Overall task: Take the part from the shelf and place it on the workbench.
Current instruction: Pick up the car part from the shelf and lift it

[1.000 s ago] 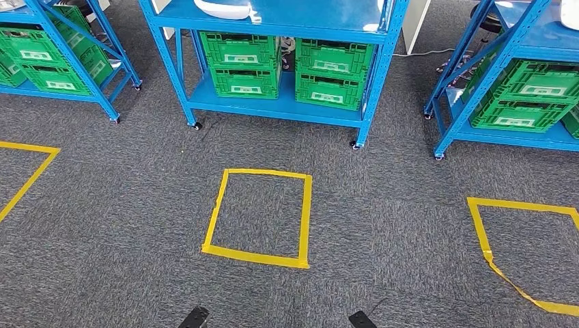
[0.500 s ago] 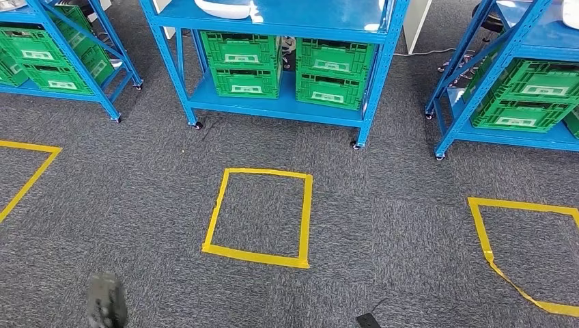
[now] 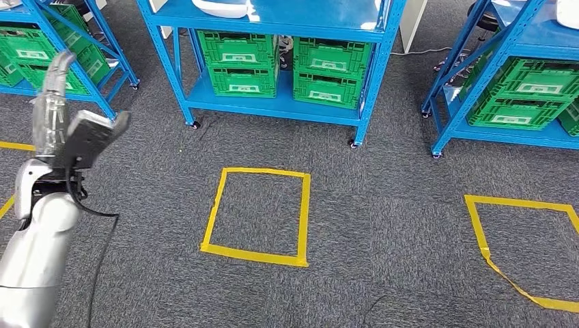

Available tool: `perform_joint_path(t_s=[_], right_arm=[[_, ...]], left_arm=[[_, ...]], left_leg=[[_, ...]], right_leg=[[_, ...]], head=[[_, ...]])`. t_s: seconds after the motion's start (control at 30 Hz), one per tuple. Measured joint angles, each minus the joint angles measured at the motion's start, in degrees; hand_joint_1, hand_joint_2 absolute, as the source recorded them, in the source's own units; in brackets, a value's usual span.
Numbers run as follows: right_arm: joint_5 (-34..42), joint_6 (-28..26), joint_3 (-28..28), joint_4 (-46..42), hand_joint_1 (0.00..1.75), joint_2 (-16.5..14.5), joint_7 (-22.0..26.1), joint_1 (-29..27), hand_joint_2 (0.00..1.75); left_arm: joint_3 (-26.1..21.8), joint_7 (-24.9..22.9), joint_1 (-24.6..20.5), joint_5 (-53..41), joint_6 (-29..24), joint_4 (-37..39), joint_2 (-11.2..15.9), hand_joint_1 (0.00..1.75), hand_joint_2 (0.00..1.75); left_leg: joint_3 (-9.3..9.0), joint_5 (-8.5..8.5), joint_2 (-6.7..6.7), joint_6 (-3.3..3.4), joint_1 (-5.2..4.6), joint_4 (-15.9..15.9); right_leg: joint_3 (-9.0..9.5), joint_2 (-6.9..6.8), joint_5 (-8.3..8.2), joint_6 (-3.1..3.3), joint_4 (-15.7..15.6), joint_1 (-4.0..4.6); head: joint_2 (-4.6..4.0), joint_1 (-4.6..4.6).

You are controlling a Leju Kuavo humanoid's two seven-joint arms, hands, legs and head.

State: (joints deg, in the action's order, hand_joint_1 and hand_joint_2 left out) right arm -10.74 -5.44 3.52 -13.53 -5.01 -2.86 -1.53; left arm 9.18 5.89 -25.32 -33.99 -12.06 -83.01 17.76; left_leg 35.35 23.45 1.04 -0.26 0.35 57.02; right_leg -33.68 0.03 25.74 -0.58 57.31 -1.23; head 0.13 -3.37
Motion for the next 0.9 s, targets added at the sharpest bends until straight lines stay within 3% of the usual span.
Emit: perform_joint_path(t_s=[0.2, 0.4, 0.6, 0.73, 0.9], right_arm=[[-0.03, 0.13, 0.25, 1.07, 0.0, -0.02, 0.0, 0.09, 1.75], [-0.01, -0.55, 0.42, 1.91, 0.0, 0.28, -0.35, 0.35, 1.75], [1.12, -0.61, 1.27, 2.31, 0.0, 0.99, -0.3, 0.39, 1.75], [-0.24, -0.63, 1.32, 2.34, 0.0, 1.87, -0.34, 0.64, 1.75], [-1.44, -1.1, 1.21, 2.35, 0.0, 3.83, -0.18, 1.03, 1.75]], left_arm=[[4.68, -0.53, 0.07, -3.19, 0.5, -7.07, -0.51, 0.0, 1.75], [7.06, 0.05, -0.85, -11.41, 0.42, -9.44, -0.48, 0.0, 1.75], [9.68, -0.05, -1.9, -12.62, 2.31, -10.3, -0.5, 0.0, 1.75], [11.55, -1.24, -1.98, -10.84, 3.64, -10.29, -0.57, 0.0, 0.0], [11.82, -2.91, -1.99, -5.46, 4.25, -10.18, -0.63, 0.0, 0.0]], left_leg=[[0.01, 0.01, 0.03, 0.01, 0.06, -0.01], [0.01, -0.03, 0.03, -0.03, 0.16, -0.01], [0.01, -0.03, 0.02, -0.02, 0.15, -0.01], [0.02, -0.03, 0.06, -0.02, 0.13, -0.01], [0.03, -0.03, 0.06, -0.02, 0.13, 0.0]], right_leg=[[-0.06, 0.02, 0.0, 0.01, -0.01, 0.03], [-0.05, 0.01, 0.0, 0.02, 0.0, 0.15], [-0.04, 0.01, 0.0, 0.02, -0.01, 0.13], [-0.05, 0.02, 0.0, 0.02, -0.01, 0.11], [-0.04, 0.02, -0.01, 0.02, -0.01, 0.1]], head=[[0.0, 0.0], [0.0, 0.0], [0.0, 0.01], [0.0, 0.0], [0.0, 0.01]])
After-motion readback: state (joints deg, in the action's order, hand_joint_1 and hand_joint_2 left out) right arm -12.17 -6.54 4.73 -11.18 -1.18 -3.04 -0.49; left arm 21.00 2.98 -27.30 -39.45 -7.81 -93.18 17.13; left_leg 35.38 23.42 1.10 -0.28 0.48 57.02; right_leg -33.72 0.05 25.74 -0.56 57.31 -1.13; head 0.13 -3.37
